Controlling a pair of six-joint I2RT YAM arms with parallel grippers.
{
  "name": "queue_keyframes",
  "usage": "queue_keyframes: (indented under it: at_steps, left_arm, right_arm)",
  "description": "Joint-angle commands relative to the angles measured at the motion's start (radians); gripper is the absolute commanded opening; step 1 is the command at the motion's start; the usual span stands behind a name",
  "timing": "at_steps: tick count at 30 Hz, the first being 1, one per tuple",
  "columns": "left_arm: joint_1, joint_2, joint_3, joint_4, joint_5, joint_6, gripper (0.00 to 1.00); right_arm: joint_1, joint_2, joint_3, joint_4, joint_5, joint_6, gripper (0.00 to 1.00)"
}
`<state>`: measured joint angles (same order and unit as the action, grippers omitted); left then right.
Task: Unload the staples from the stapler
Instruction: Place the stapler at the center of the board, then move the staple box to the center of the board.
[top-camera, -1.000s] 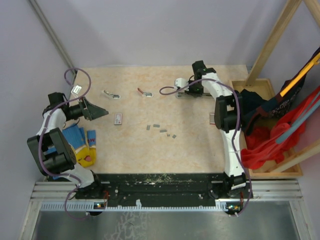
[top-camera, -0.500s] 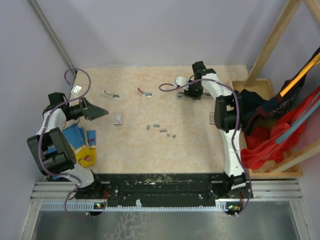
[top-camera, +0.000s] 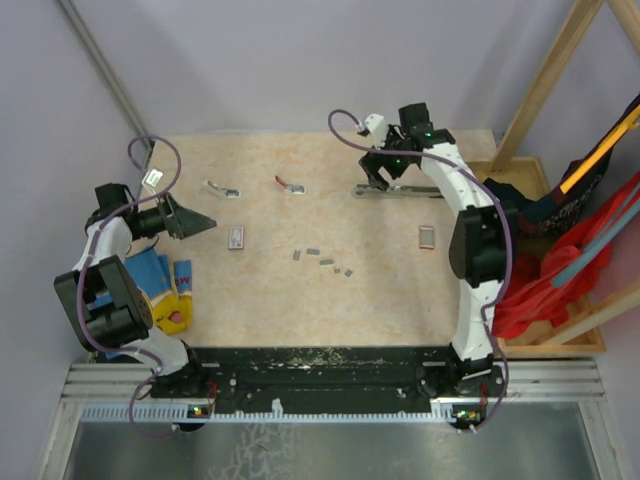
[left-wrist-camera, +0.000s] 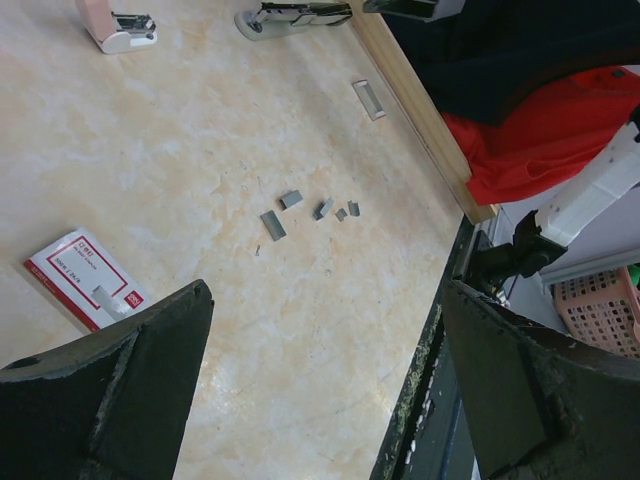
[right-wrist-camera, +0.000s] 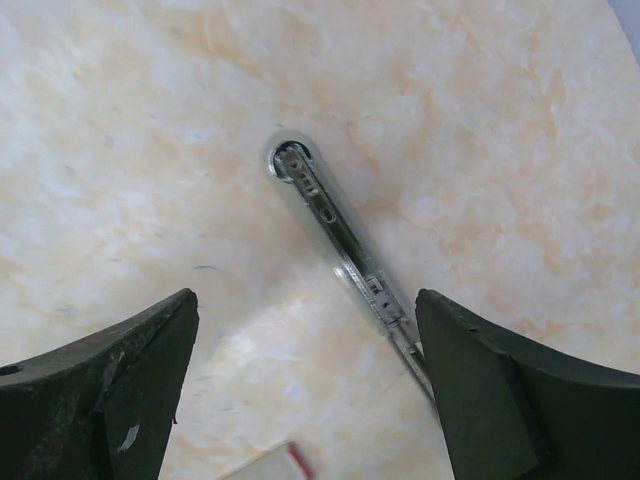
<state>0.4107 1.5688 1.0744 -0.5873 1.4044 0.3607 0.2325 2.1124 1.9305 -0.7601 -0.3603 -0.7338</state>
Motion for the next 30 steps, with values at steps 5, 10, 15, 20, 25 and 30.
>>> queue_keyframes:
  at_steps: [5, 10, 15, 20, 25, 30]
  left_arm:
    - [0.008, -0.033, 0.008, 0.027, -0.003, -0.008, 1.00]
    - [0.008, -0.046, 0.015, 0.025, -0.029, -0.008, 1.00]
    - [0.008, -0.036, 0.026, 0.032, -0.073, -0.017, 1.00]
    - [0.016, 0.033, 0.100, -0.086, -0.089, 0.098, 1.00]
    - [0.028, 0.106, 0.162, -0.197, -0.038, 0.206, 1.00]
    - [0.031, 0.150, 0.178, -0.224, -0.045, 0.230, 1.00]
  right_arm:
    - [-0.003, -0.283, -0.231, 0.184, -0.107, 0.616, 0.90]
    - [-0.003, -0.356, -0.329, 0.163, -0.178, 0.767, 0.91]
    - [-0.004, -0.415, -0.401, 0.172, -0.267, 0.871, 0.92]
    - [0.009, -0.487, -0.477, 0.189, -0.267, 0.973, 0.92]
    - [0.076, -0.561, -0.537, 0.209, -0.218, 0.996, 0.93]
    - [0.106, -0.617, -0.578, 0.262, -0.281, 1.059, 0.93]
